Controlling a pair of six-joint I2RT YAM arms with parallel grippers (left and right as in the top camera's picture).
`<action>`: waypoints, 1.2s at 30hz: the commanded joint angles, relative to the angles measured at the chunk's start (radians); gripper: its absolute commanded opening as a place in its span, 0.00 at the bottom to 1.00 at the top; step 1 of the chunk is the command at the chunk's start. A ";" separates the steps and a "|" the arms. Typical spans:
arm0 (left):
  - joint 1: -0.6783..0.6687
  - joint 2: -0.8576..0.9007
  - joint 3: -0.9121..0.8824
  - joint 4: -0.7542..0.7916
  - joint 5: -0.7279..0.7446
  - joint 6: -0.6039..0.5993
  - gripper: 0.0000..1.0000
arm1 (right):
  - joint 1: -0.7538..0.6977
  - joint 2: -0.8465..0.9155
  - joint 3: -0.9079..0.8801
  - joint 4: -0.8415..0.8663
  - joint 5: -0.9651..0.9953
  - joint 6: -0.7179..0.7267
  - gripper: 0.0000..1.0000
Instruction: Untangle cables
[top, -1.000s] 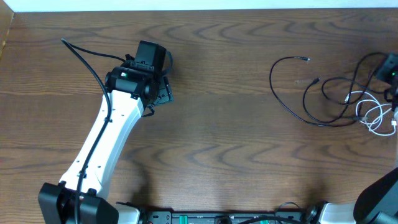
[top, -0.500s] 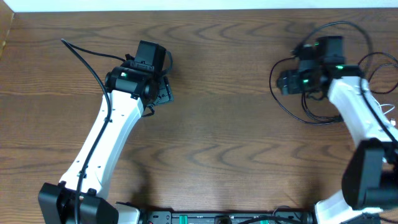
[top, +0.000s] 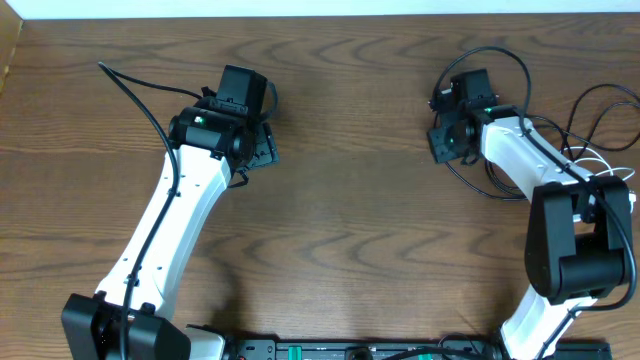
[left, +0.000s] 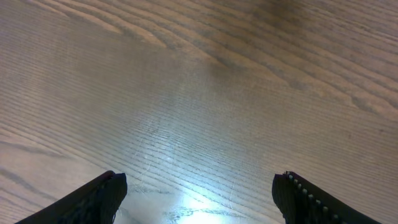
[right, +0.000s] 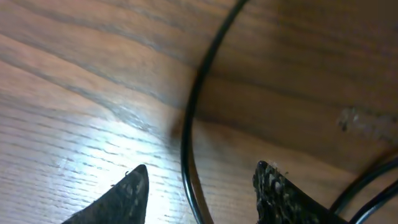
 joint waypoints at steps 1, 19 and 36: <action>0.002 -0.003 0.006 -0.005 -0.003 0.001 0.80 | 0.007 0.042 0.003 -0.023 0.016 -0.005 0.48; 0.002 -0.003 0.006 -0.006 -0.003 0.001 0.80 | -0.024 -0.024 0.014 -0.090 0.128 0.155 0.01; 0.002 -0.003 0.006 -0.005 -0.002 0.000 0.80 | -0.583 -0.328 0.029 -0.132 0.243 0.219 0.03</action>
